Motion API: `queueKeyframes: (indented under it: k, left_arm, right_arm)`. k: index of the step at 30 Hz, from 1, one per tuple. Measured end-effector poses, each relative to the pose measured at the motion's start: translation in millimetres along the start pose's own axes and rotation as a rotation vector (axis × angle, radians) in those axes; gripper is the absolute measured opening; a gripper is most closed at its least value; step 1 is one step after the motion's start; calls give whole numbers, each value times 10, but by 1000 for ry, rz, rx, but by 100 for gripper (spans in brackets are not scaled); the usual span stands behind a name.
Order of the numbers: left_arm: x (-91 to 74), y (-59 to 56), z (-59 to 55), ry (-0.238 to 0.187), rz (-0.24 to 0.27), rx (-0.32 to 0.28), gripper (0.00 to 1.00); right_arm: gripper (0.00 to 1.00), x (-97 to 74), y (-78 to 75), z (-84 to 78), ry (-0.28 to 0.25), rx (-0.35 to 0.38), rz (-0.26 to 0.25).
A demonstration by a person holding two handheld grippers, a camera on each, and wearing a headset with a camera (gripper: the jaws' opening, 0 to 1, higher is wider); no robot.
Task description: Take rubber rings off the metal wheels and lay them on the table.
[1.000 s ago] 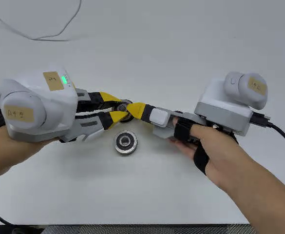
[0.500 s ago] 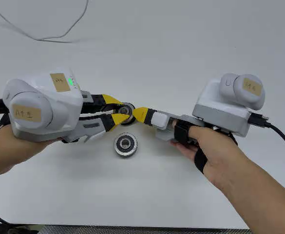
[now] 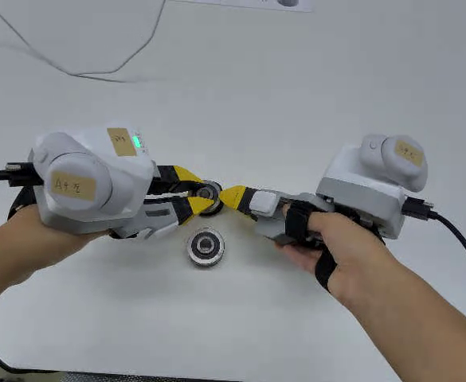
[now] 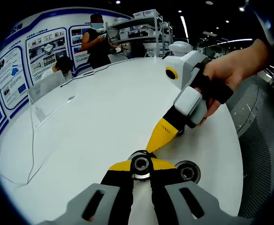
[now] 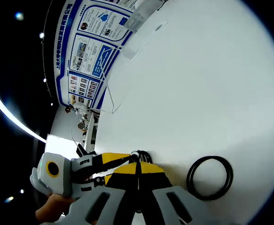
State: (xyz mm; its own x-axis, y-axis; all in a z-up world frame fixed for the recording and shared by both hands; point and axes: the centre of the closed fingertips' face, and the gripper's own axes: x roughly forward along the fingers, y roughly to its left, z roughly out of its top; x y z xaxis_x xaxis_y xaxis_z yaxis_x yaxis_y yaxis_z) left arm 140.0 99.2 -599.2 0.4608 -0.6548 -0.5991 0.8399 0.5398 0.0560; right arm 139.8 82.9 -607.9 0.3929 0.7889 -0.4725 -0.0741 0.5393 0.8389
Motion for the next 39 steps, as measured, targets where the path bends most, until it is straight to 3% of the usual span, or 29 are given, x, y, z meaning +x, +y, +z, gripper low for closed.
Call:
queueKeyframes:
  k: [8, 22, 35, 39]
  left_arm:
    - [-7, -2, 1, -15, -4, 0, 13]
    - [-18, -30, 3, -35, -7, -7, 13]
    - [-2, -17, -6, -40, -2, 4, 13]
    - [2, -19, -10, -40, 4, 11, 13]
  right_arm:
    - [0, 24, 20, 6, 14, 28, 24]
    - [0, 18, 110, -53, 52, -61, 58]
    - [0, -20, 198, -85, 72, -54, 121]
    - [0, -23, 189, -91, 75, -69, 115]
